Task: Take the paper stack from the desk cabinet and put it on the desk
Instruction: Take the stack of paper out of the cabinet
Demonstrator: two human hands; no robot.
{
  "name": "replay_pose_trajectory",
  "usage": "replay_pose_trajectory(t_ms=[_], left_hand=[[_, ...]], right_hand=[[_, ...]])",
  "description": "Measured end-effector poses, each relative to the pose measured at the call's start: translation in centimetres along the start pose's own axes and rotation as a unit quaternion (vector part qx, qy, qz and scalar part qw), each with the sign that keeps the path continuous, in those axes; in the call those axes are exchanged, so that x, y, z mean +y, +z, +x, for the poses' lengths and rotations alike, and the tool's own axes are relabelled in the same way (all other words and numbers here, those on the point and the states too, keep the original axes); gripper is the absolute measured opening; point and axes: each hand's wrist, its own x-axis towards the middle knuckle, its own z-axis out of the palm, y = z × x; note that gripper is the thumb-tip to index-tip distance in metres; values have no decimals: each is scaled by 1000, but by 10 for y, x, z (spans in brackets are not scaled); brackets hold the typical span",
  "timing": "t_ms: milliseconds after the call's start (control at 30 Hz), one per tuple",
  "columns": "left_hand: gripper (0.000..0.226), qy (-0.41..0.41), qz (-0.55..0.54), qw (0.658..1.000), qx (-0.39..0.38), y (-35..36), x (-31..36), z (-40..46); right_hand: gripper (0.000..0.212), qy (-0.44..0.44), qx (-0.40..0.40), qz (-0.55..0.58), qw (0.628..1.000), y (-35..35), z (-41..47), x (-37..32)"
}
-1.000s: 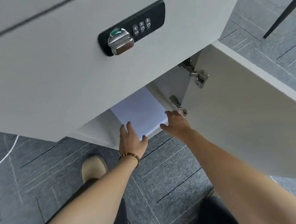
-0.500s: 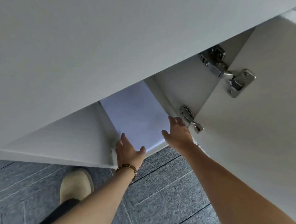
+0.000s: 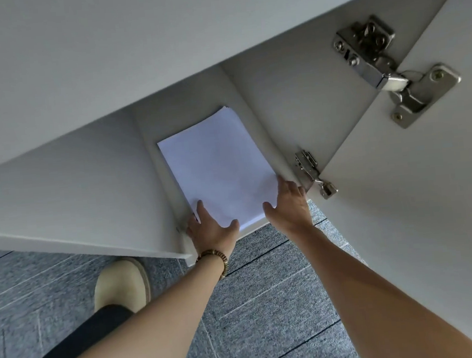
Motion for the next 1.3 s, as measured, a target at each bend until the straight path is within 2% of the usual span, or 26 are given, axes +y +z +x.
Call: replay_pose_trajectory(t_ms=[267, 433, 533, 700, 867, 1200, 1300], left_hand=[[97, 12, -5, 1000, -16, 1, -30, -49], [90, 38, -7, 999, -33, 5, -55, -77], [88, 35, -43, 998, -27, 3, -57, -79], [89, 19, -81, 997, -2, 2, -49, -77], [87, -20, -90, 996, 16, -2, -36, -68], [62, -91, -137, 986, 9, -11, -19, -40], [47, -88, -131, 987, 0, -14, -13, -42]], right_hand=[[73, 43, -12, 39, 998, 4, -55, 22], [49, 83, 43, 107, 990, 11, -76, 39], [40, 98, 67, 138, 983, 13, -76, 43], [65, 118, -4, 151, 981, 10, -53, 40], [49, 128, -51, 185, 973, 8, -37, 38], [54, 159, -87, 202, 962, 7, -25, 38], [55, 158, -101, 196, 963, 3, -29, 34]])
